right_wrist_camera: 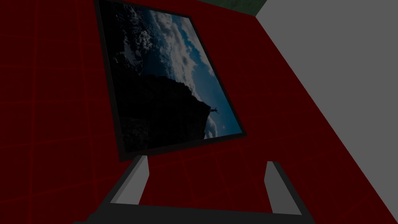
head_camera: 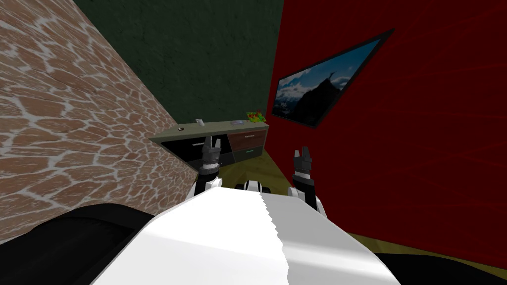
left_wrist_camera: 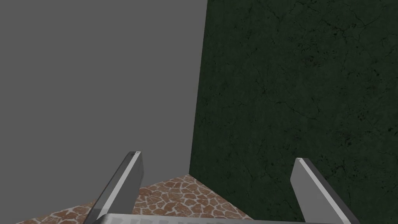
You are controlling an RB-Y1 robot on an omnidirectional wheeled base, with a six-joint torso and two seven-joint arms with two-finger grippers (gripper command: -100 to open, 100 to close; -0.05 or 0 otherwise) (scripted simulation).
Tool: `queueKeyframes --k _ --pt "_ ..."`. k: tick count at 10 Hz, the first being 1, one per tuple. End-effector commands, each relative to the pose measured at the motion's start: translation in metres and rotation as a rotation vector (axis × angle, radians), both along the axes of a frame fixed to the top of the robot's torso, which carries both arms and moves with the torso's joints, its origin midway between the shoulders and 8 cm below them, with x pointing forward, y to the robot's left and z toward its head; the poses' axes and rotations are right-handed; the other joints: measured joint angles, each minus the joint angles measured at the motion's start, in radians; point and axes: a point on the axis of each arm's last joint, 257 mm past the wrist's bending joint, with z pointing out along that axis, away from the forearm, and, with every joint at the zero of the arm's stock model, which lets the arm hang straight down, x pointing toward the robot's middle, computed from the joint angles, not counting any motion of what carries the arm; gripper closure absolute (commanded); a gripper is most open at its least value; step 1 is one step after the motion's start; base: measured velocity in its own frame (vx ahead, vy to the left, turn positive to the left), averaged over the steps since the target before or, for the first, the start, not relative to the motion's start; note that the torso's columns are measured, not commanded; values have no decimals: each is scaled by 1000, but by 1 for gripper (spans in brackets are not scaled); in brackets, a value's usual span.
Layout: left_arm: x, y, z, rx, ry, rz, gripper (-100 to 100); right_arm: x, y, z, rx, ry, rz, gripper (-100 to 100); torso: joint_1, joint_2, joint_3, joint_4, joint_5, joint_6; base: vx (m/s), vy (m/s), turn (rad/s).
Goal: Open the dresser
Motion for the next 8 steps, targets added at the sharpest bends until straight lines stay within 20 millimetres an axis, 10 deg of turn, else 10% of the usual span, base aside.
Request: queueKeyframes --k 1,8 --pt "8 -3 -14 52 37 -28 -100 0 0 0 0 0 0 0 0 0 -1 1 0 0 80 -23 18" --pt "37 12 -69 105 165 -40 -100 0 0 0 0 0 0 0 0 2 0 2 0 0 108 -49 30"
